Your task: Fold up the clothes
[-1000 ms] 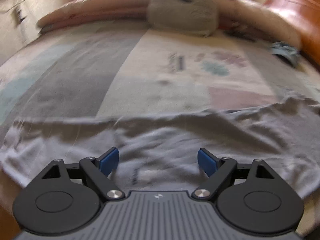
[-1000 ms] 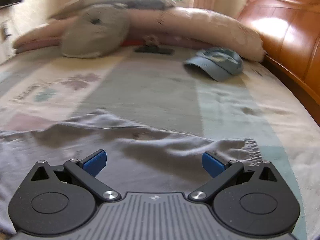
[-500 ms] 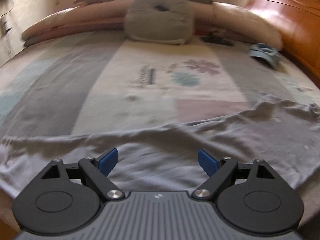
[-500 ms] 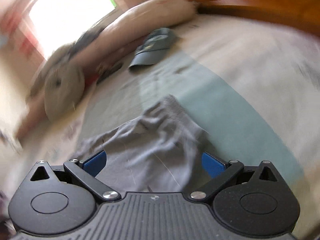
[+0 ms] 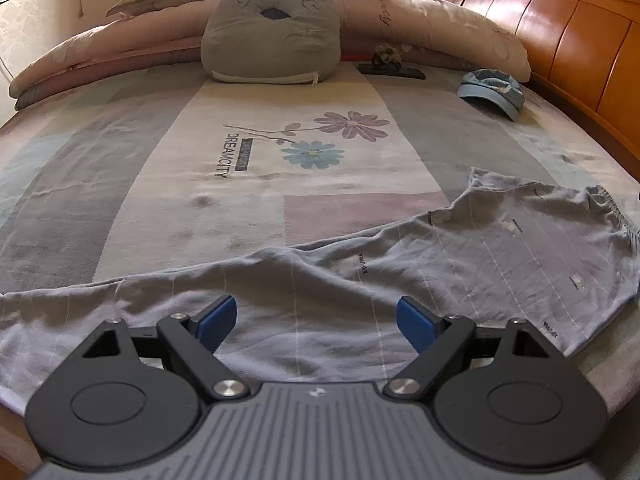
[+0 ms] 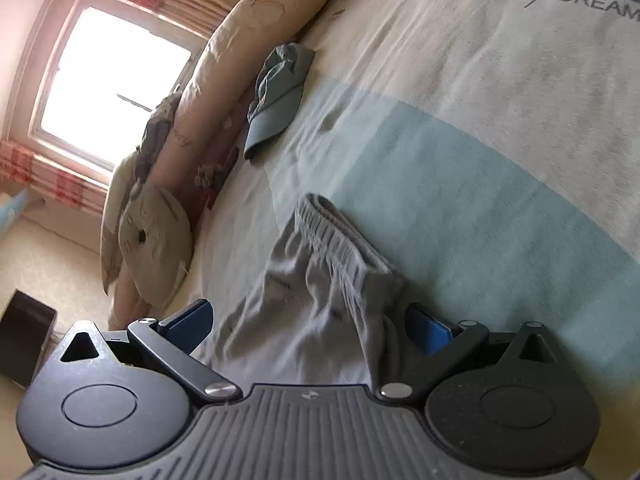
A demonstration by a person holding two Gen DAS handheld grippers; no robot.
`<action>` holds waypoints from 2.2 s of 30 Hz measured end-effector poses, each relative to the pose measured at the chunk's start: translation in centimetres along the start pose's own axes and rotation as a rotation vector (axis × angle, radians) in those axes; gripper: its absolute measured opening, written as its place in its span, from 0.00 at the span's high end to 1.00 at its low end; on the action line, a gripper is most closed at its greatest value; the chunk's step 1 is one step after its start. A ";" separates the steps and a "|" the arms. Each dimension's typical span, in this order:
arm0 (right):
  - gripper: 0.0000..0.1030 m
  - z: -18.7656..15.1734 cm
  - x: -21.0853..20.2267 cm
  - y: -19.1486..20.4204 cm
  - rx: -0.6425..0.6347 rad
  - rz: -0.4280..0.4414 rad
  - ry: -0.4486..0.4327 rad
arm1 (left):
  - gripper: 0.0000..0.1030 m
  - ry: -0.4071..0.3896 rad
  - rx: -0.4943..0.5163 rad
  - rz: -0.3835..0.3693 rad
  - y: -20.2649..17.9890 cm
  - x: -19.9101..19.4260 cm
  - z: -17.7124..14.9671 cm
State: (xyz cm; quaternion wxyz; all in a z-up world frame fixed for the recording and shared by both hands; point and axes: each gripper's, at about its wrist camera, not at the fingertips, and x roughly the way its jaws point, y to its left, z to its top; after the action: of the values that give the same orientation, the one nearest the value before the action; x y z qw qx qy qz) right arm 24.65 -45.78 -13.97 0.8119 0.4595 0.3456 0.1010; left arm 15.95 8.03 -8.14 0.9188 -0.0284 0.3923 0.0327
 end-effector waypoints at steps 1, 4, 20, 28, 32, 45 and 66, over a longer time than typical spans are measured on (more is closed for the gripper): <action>0.00 0.1 0.1 0.0 0.010 0.004 -0.001 | 0.15 0.001 0.002 -0.003 -0.1 0.0 0.0; 0.00 -0.8 -0.1 0.1 0.013 0.030 0.014 | 0.15 0.008 0.007 -0.008 -0.4 0.0 0.1; 0.00 -7.1 -2.0 5.2 -0.435 -0.126 -0.235 | 0.15 0.019 0.158 -0.001 -5.2 0.5 2.3; 0.00 -6.1 0.5 5.5 -0.463 -0.145 -0.216 | 0.15 0.026 0.249 -0.026 -8.9 1.1 3.0; 0.00 -6.6 0.2 7.7 -0.538 -0.112 -0.259 | 0.15 0.019 0.265 -0.008 -9.5 1.5 3.5; 0.00 -3.0 13.0 11.4 -0.515 -0.363 -0.167 | 0.15 0.055 0.234 0.090 -7.6 2.1 4.1; 0.00 -0.8 -3.8 0.7 -0.014 0.004 -0.037 | 0.15 0.013 0.225 -0.028 -8.7 1.4 3.0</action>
State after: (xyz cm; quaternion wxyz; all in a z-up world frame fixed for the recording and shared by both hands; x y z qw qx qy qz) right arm 21.46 -46.71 -11.92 0.8212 0.4563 0.3288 0.0964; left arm 19.80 -0.36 -6.86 0.9140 0.0693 0.3990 -0.0244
